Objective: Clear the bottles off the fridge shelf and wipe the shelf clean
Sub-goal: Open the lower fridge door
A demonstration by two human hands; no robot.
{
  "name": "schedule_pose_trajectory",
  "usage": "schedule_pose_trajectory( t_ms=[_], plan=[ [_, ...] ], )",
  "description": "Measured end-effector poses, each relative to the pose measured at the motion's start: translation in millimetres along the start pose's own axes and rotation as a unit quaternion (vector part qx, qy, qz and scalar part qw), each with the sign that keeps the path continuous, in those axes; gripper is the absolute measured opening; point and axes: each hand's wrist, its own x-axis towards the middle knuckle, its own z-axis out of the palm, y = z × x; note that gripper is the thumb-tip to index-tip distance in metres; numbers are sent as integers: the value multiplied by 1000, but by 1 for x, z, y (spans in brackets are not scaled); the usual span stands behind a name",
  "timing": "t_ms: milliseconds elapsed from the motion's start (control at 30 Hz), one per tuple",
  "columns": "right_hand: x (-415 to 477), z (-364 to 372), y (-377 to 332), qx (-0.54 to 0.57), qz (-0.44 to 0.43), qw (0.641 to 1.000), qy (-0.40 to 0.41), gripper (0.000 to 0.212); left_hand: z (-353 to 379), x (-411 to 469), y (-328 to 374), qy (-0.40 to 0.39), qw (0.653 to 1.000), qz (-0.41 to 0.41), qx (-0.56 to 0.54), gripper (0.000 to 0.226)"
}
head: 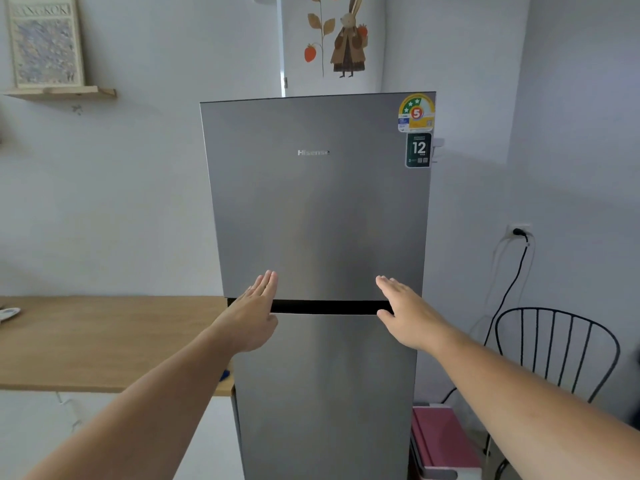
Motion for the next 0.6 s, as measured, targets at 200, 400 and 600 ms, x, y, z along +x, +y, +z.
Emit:
schedule_pose_trajectory(
  t_ms=[200,400,600],
  plan=[
    [10,66,-6,-26,-18,999,30,65,70,-9,-24,65,996,-64,19,86],
    [50,162,-18,-83,16,996,40,58,136,32,-82,7,998,-31,52,75],
    [129,233,-37,-151,62,986,42,81,172,101,-152,17,995,10,94,76]
  ],
)
